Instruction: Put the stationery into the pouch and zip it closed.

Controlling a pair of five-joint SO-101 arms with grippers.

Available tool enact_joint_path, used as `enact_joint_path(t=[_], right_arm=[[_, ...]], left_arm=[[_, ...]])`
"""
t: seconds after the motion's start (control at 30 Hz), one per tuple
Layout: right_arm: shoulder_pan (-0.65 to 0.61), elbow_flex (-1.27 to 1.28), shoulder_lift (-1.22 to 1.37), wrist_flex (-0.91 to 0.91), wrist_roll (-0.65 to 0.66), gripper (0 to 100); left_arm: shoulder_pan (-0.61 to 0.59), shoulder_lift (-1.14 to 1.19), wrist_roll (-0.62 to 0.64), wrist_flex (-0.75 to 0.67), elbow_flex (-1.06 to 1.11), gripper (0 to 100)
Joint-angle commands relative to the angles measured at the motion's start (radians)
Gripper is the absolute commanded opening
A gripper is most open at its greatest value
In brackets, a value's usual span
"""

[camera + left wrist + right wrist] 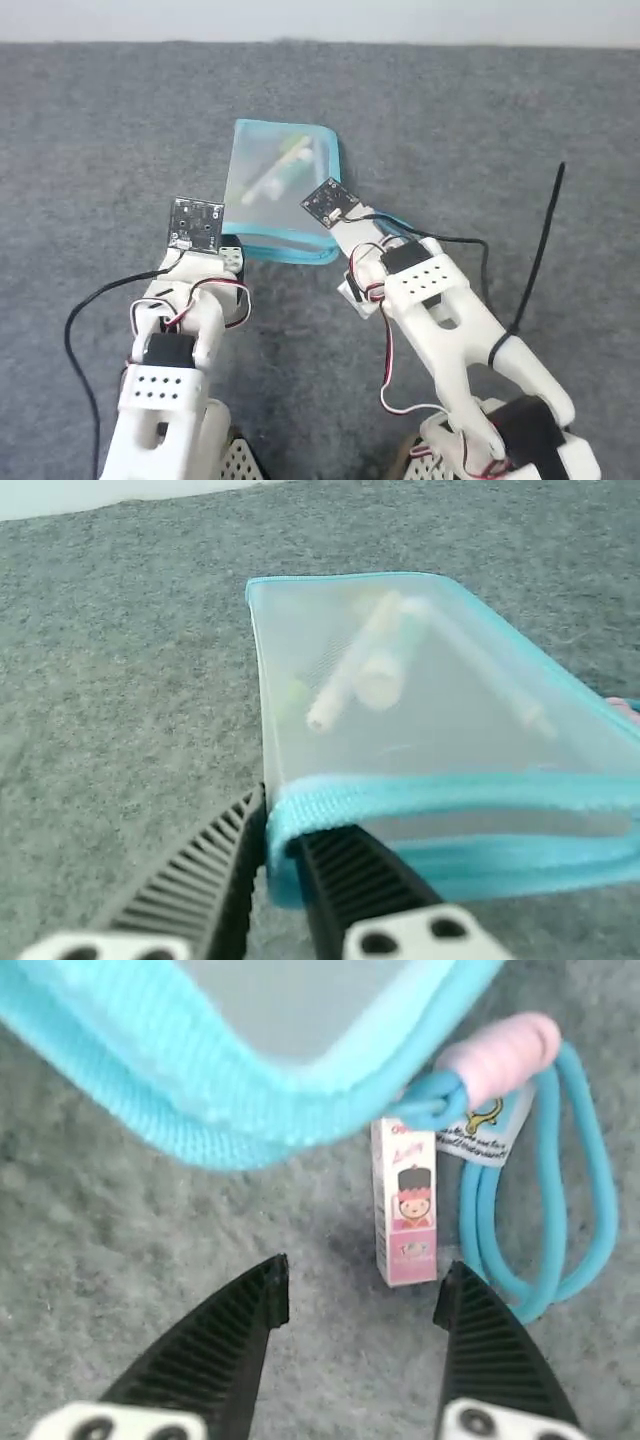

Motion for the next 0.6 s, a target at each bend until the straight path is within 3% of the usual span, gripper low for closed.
enact_joint_path(t=[0.0,0.57], right_arm=[[0.005,0.012,-0.002,-0.054,0.011,24.2],[0.102,0.161,0.070,-0.309,0.011,24.2]], left_arm=[[0.008,-0.011,-0.003,0.003,-0.054,1],[0.009,-0.009,-0.003,0.008,-0.053,1]])
